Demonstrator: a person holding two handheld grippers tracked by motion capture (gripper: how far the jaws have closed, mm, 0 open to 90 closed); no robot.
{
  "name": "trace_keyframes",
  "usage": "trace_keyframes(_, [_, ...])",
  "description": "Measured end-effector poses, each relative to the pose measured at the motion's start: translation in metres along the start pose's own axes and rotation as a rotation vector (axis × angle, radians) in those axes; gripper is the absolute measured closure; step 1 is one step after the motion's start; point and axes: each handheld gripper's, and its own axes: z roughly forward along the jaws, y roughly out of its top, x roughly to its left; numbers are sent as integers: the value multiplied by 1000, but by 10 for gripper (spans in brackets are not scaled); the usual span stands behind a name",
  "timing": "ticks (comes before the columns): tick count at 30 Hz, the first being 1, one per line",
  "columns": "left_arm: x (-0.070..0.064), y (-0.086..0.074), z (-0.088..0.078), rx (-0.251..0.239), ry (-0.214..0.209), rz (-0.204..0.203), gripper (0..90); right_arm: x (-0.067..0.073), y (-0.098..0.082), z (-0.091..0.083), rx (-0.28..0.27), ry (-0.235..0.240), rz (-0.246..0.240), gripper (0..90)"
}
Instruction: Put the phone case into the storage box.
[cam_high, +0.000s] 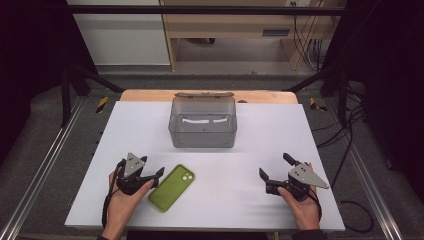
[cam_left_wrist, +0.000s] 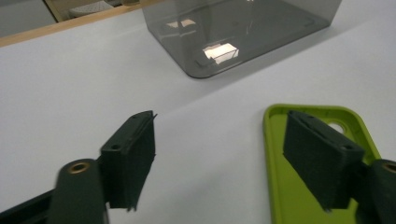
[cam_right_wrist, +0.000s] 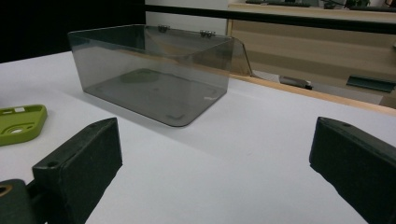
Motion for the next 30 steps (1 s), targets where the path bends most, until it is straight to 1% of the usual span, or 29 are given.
trace_keyframes(1, [1,0,-4,-7,-1,-4,159,0,0,1,4,1,0,25])
trace_keyframes(3, [3,-3,-11,-10,-3,-40,100,1,-1,2,13,2,-6,27])
trace_keyframes(4, [4,-6,-13,-9,-7,-53,88,2,-1,2,15,1,-8,27])
trace_keyframes(5, [5,-8,-14,-3,-10,-52,84,2,0,2,14,2,-10,27])
trace_keyframes(6, [7,-11,-13,13,-12,-43,83,2,0,2,16,4,-12,28])
trace_keyframes(7, [8,-13,-12,34,-5,-27,79,2,0,2,14,5,-15,28])
trace_keyframes(8, [10,-15,-12,55,0,-28,76,2,0,2,15,7,-19,28])
trace_keyframes(10, [12,-14,-12,60,-18,-71,77,2,1,2,15,8,-26,28])
trace_keyframes(11, [12,-13,-13,62,-27,-78,77,2,1,1,15,9,-22,27])
trace_keyframes(13, [8,-11,-12,90,-46,-65,85,1,1,1,11,10,-16,29])
trace_keyframes(14, [5,-10,-11,105,-51,-49,88,1,1,1,14,11,-20,28])
trace_keyframes(15, [2,-10,-9,114,-63,-45,88,1,0,1,19,9,-24,28])
trace_keyframes(16, [0,-10,-7,128,-81,-37,86,1,0,1,22,10,-24,29])
trace_keyframes(17, [-3,-11,-4,129,-96,-36,85,1,-1,1,26,7,-27,30])
trace_keyframes(18, [-4,-12,-3,129,-96,-33,85,1,0,1,30,3,-31,33])
trace_keyframes(19, [-5,-13,-2,139,-89,-25,85,1,0,0,29,1,-30,35])
trace_keyframes(21, [-7,-15,-1,143,-79,-43,69,2,1,-1,24,-1,-31,34])
trace_keyframes(22, [-8,-15,-1,158,-74,-43,56,2,1,-1,24,0,-32,34])
trace_keyframes(23, [-9,-15,-1,166,-60,-45,55,2,1,-1,26,2,-32,33])
trace_keyframes(24, [-10,-16,-1,180,-45,-45,56,3,1,0,29,1,-32,32])
trace_keyframes(25, [-10,-16,-1,185,-41,-44,56,3,1,1,29,1,-28,32])
trace_keyframes(27, [-10,-16,-1,193,-48,-48,74,4,1,2,33,1,-27,31])
trace_keyframes(28, [-10,-17,-1,196,-51,-55,98,4,1,2,33,1,-30,31])
trace_keyframes(29, [-10,-17,-1,206,-59,-54,148,5,1,2,33,1,-31,31])
trace_keyframes(30, [-11,-17,-1,205,-64,-53,195,5,1,3,34,2,-32,31])
